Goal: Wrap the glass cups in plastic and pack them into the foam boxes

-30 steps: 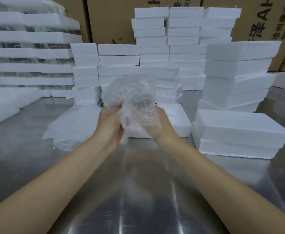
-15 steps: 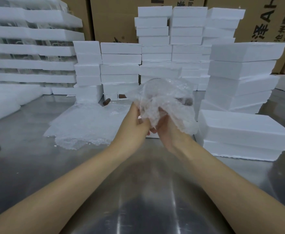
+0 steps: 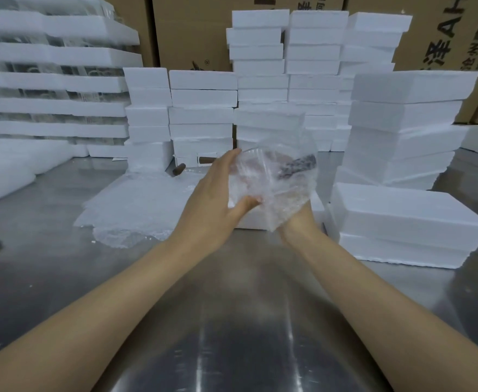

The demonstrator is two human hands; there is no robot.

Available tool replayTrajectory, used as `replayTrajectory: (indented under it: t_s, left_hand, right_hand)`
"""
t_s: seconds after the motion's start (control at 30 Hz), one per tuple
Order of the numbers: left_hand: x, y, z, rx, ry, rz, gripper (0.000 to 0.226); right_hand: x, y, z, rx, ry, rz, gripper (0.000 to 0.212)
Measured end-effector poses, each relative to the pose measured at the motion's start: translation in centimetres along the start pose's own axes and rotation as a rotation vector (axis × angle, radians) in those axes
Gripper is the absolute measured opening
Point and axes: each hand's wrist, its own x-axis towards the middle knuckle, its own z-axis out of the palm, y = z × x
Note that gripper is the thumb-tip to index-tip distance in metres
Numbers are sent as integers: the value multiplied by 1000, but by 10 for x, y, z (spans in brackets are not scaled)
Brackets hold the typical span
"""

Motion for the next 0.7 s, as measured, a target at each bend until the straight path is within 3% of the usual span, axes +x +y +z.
replayTrajectory:
  t_s: [0.1,0.17,0.23,0.3,0.5,0.7]
  left_hand:
    - [-1,-4,0,-103,75,-36,49]
    - [2,-3,-4,-213,184,-109,31]
    - [7,-6,-12,-286,302,-188,26]
    - [9,-10,-16,-321,349,-224,28]
    - [7,-6,-6,-327,272,-222,25]
    - [-1,6,1,-296,66,-113,35]
  right_hand:
    - [-7,-14,16,-208,-18,-165,36]
    - [-9,-14,23,-279,-132,-324,10]
    - [-12,-9,26,-248,-340,-375,35]
    - [-16,-6,27,-159,-425,-321,53]
    - [-5,-6,21,-85,-200,-298,56]
    - [0,-6,14,-182,7,-301,20]
